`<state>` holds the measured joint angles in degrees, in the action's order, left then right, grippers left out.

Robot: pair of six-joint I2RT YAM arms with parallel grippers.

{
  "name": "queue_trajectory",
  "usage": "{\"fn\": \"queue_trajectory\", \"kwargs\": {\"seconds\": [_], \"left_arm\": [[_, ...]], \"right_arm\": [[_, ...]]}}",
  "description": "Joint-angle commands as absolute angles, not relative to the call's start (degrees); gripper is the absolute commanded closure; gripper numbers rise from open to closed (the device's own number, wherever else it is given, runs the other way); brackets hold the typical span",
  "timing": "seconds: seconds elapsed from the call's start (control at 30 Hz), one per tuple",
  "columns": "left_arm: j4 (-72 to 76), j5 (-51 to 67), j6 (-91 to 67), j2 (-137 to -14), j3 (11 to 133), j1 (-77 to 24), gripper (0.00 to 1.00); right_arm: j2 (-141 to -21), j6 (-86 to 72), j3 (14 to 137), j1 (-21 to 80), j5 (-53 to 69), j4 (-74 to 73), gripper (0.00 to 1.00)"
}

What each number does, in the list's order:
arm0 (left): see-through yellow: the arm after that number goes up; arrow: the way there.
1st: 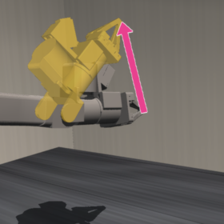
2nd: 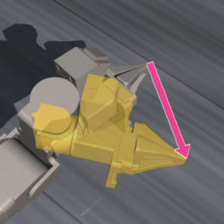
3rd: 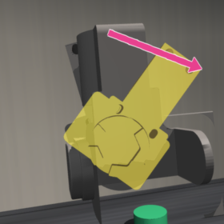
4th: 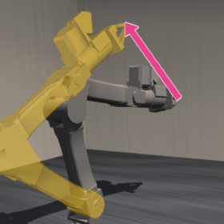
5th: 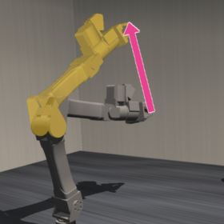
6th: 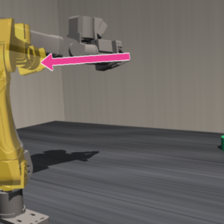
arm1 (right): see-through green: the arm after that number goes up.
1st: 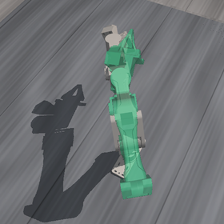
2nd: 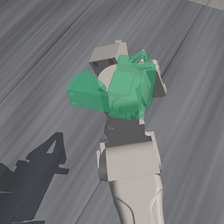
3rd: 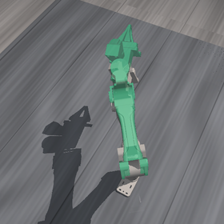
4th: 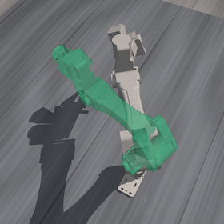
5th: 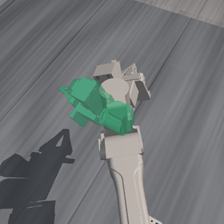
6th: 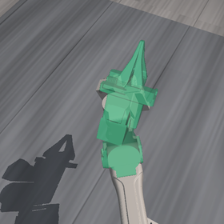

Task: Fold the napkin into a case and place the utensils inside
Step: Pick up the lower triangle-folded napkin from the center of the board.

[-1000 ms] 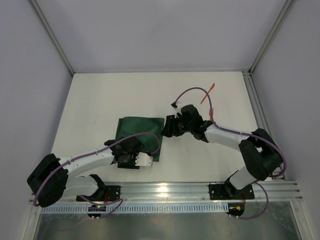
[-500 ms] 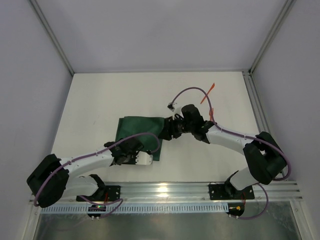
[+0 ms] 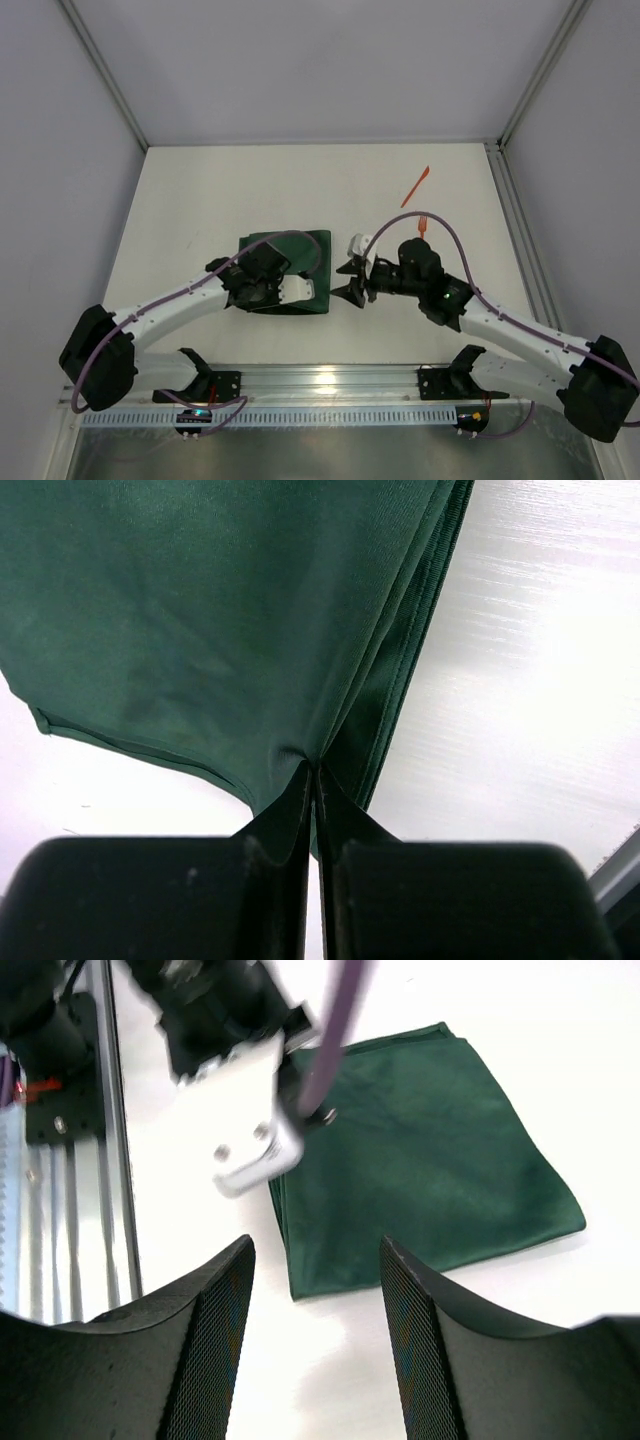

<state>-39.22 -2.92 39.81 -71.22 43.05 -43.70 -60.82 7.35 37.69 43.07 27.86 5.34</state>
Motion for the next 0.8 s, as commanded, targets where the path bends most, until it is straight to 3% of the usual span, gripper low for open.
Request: {"fn": "queue_trajectory", "kwargs": {"seconds": [0.0, 0.17, 0.23, 0.43, 0.6, 0.77], "left_arm": [[-43.8, 1.8, 38.1, -72.6, 47.2, -42.2, 1.0], [-45.0, 2.5, 38.2, -73.9, 48.3, -41.2, 1.0], [-45.3, 2.8, 38.0, -74.4, 48.3, -40.9, 1.0], [-46.8, 3.7, 37.7, -74.1, 49.3, -40.0, 1.0], [-48.5, 4.6, 37.2, -73.7, 50.4, -39.7, 1.0], [-49.3, 5.8, 37.2, -73.2, 50.5, -39.6, 1.0]], "right_arm": [[-54.2, 20.4, 27.9, 45.0, 26.7, 12.2, 0.43], [-47.2, 35.0, 17.8, 52.8, 22.8, 17.1, 0.36], [-48.7, 37.4, 16.7, 56.4, 15.0, 18.3, 0.35], [-64.0, 40.8, 14.1, 64.0, 3.5, 35.4, 0.32], [-75.8, 41.1, 18.5, 65.8, 2.5, 39.8, 0.32], [-79.7, 40.8, 18.5, 66.0, 2.3, 42.0, 0.32]]}}
